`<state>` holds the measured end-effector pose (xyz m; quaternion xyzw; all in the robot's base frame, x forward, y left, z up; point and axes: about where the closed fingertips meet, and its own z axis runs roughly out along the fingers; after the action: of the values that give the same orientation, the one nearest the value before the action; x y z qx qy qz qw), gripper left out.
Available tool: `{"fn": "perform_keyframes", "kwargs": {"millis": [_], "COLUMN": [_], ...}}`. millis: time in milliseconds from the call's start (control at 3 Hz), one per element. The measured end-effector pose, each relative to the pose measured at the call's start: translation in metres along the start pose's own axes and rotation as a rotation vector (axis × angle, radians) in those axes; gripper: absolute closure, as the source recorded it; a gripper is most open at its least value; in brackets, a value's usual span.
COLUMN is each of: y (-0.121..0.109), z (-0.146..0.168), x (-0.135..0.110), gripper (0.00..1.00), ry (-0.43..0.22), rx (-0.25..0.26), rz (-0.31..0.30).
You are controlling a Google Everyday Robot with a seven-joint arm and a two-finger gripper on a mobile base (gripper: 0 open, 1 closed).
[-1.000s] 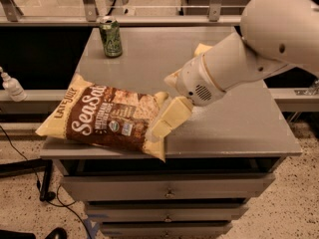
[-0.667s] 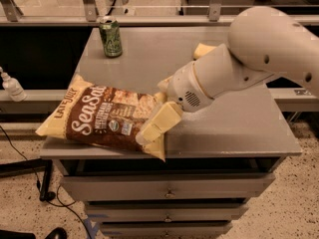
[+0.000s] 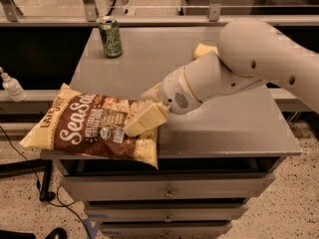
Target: Pick brown chip bag
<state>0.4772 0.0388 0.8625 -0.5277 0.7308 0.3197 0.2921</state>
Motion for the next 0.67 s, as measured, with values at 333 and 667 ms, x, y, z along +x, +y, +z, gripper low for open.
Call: {"fn": "perform_keyframes", "kwargs": {"millis": [333, 667], "y": [-0.004, -0.013], "z": [-0.003, -0.015], "x": [-0.005, -0.007], "gripper": [0.61, 0.85], "ry": [-0.002, 0.005], "rx": [0.006, 0.031], "rz": [0.012, 0.024]}}
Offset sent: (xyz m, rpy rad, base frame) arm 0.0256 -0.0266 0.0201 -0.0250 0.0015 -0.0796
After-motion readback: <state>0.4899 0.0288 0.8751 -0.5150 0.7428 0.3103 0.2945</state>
